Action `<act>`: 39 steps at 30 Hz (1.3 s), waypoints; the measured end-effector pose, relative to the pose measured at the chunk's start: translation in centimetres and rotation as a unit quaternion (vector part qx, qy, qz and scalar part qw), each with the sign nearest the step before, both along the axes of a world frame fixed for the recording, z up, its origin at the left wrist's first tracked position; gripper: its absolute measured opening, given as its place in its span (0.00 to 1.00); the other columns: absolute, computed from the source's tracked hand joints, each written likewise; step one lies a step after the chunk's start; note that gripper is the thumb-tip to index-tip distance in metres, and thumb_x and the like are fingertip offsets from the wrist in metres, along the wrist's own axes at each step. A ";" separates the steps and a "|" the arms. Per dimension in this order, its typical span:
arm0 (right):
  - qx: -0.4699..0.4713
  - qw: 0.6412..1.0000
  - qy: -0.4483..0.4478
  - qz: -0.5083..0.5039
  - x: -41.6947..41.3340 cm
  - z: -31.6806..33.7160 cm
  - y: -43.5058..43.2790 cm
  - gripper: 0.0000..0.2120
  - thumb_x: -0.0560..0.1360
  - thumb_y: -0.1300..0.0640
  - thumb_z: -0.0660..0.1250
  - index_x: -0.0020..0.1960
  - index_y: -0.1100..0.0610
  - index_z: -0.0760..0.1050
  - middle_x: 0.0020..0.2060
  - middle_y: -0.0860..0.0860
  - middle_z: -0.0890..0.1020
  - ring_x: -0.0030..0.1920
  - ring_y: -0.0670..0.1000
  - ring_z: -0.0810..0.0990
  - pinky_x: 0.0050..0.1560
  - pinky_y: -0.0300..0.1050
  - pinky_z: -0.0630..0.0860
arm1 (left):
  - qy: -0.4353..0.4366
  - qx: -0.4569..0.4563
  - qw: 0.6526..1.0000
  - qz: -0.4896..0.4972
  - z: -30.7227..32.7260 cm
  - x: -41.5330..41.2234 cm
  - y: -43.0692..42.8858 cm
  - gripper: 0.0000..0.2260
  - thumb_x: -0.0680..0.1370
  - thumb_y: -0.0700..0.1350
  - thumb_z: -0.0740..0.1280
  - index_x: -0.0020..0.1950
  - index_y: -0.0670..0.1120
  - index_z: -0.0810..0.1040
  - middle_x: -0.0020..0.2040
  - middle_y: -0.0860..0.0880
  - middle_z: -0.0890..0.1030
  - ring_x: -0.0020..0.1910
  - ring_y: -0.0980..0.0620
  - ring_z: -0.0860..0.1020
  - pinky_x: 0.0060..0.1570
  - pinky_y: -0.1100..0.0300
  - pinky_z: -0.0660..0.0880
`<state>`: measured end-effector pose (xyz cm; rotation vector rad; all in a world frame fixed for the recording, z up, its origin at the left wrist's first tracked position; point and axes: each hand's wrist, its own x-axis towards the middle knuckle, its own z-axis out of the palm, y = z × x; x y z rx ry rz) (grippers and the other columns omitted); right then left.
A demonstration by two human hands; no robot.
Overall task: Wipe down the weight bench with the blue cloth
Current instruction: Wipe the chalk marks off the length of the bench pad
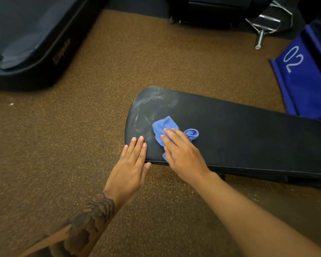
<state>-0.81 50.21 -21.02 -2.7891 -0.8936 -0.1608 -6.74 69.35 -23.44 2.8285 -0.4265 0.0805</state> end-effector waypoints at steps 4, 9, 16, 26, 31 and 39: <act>-0.050 0.997 0.018 -0.048 3.9 -0.8 -2.4 0.22 0.75 0.56 0.58 0.64 0.68 0.72 0.65 0.63 0.73 0.66 0.63 0.70 0.67 0.57 0.66 | -0.003 0.016 1.000 0.001 0.3 -0.1 0.0 0.25 0.82 0.51 0.51 0.75 0.38 0.56 0.77 0.41 0.57 0.77 0.45 0.50 0.74 0.49 0.49; 0.016 0.985 0.014 -0.172 9.4 -0.1 0.5 0.15 0.77 0.59 0.64 0.60 0.65 0.72 0.66 0.60 0.70 0.64 0.61 0.68 0.66 0.54 0.64 | 0.005 0.006 1.000 0.002 0.3 -0.2 0.0 0.25 0.83 0.51 0.50 0.76 0.38 0.56 0.77 0.42 0.56 0.77 0.45 0.49 0.74 0.49 0.49; 0.080 0.992 0.005 -0.099 7.2 -0.2 3.1 0.17 0.71 0.66 0.64 0.60 0.67 0.75 0.61 0.62 0.76 0.61 0.63 0.74 0.63 0.55 0.70 | 0.013 -0.002 1.000 0.008 -0.2 -0.1 -0.2 0.26 0.83 0.52 0.47 0.75 0.37 0.57 0.77 0.41 0.55 0.77 0.44 0.50 0.74 0.46 0.51; 0.008 0.978 0.041 -0.204 9.9 -0.3 -0.8 0.21 0.80 0.56 0.60 0.71 0.60 0.67 0.72 0.56 0.67 0.72 0.65 0.62 0.68 0.65 0.61 | 0.020 -0.023 1.000 0.007 -0.1 -0.1 -0.1 0.25 0.83 0.52 0.50 0.76 0.40 0.56 0.78 0.44 0.54 0.77 0.46 0.50 0.74 0.48 0.49; 0.033 0.970 0.037 -0.239 14.1 0.2 2.0 0.21 0.80 0.58 0.59 0.71 0.64 0.65 0.73 0.58 0.64 0.72 0.64 0.59 0.70 0.58 0.58 | 0.019 -0.025 0.999 0.007 -0.1 -0.1 -0.1 0.25 0.83 0.52 0.50 0.76 0.40 0.56 0.78 0.43 0.54 0.77 0.45 0.49 0.74 0.48 0.50; 0.022 0.992 -0.014 -0.125 9.8 -0.6 -1.3 0.21 0.76 0.55 0.55 0.62 0.66 0.74 0.60 0.60 0.77 0.60 0.61 0.75 0.60 0.54 0.74 | 0.013 -0.034 0.999 0.002 0.0 -0.1 -0.2 0.25 0.82 0.51 0.50 0.75 0.38 0.57 0.77 0.42 0.56 0.77 0.43 0.52 0.74 0.48 0.49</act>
